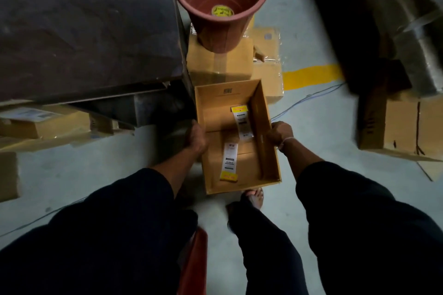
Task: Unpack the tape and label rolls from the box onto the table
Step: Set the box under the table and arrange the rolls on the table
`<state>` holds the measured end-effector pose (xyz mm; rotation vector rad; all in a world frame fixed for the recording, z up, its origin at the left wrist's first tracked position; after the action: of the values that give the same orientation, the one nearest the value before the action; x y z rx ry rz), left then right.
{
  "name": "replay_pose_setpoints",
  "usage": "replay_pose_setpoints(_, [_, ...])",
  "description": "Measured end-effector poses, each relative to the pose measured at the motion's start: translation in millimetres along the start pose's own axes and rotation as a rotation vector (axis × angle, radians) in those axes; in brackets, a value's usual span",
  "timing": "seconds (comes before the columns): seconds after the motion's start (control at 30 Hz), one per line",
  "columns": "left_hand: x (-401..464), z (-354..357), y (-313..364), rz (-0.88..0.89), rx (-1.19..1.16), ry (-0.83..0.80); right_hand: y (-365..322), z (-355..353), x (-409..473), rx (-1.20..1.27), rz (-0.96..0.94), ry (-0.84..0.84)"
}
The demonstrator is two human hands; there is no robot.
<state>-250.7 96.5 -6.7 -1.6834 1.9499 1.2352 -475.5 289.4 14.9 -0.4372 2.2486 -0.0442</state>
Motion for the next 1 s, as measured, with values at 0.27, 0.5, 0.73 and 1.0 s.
replay_pose_setpoints(0.27, [73, 58, -59, 0.024, -0.126, -0.003, 14, 73, 64, 0.14, 0.018, 0.005])
replay_pose_setpoints(0.5, [118, 115, -84, 0.074, -0.303, -0.152, 43, 140, 135, 0.455, 0.017, -0.064])
replay_pose_setpoints(0.73, [188, 183, -140, 0.028, -0.421, -0.293, 25, 147, 117, 0.601, 0.011, -0.111])
replay_pose_setpoints(1.0, [181, 174, -131, 0.054, -0.444, -0.337, 3, 125, 63, 0.806, -0.031, -0.134])
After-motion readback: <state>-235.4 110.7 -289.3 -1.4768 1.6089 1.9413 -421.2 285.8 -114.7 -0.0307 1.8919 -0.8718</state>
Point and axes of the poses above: each hand's wrist, its own x-axis towards the middle knuckle, its own z-axis out of the palm, y = z × x, the point moved 9 cm from there along x, towards the middle knuckle, and after that the axes turned 2 degrees about -y, right-handed, at the moved point
